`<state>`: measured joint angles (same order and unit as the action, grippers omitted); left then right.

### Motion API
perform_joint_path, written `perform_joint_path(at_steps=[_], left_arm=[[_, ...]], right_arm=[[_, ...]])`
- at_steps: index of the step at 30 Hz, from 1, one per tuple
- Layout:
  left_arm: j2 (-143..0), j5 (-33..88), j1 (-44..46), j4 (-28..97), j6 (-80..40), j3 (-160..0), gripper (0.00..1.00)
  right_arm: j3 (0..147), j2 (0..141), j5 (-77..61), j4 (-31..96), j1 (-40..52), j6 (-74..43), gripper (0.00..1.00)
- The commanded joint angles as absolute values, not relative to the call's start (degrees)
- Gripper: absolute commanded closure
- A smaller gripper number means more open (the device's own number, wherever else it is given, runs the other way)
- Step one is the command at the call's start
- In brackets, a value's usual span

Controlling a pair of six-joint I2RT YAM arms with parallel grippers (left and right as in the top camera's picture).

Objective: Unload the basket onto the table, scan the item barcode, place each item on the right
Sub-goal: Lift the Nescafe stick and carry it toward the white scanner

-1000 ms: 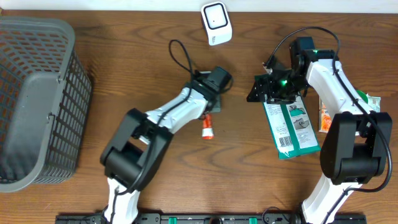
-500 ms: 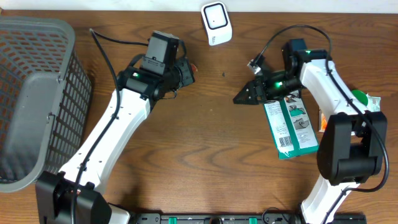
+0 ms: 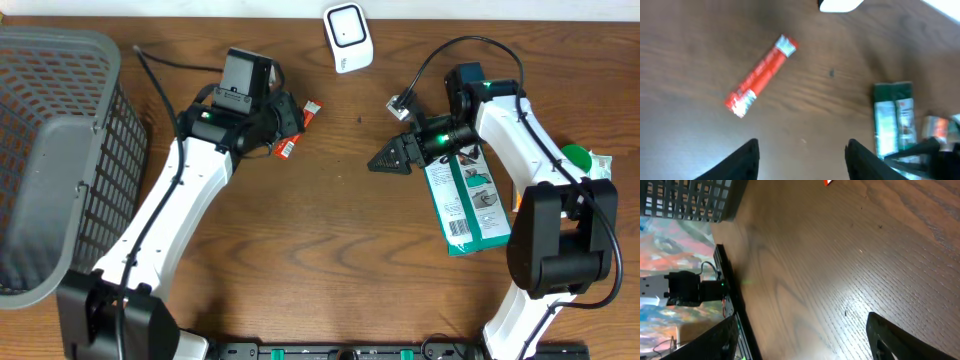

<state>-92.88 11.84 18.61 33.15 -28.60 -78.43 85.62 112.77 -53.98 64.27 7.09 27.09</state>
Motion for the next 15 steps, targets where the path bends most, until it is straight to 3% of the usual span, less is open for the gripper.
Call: perform_joint_path(at_steps=[1, 12, 15], left_arm=[[-97.43, 7.84, 19.49, 31.07, -17.1, -77.21, 0.42], [-114.63, 7.4, 19.68, 17.15, -1.15, -77.21, 0.41], [-116.68, 1.06, 19.68, 15.18, -1.06, -77.21, 0.39]], right_arm=[[85.32, 111.61, -53.8, 64.31, 7.27, 28.56, 0.22], [85.32, 111.61, -52.51, 64.34, 7.29, 28.49, 0.21], [85.32, 111.61, -52.42, 64.34, 7.51, 28.51, 0.21]])
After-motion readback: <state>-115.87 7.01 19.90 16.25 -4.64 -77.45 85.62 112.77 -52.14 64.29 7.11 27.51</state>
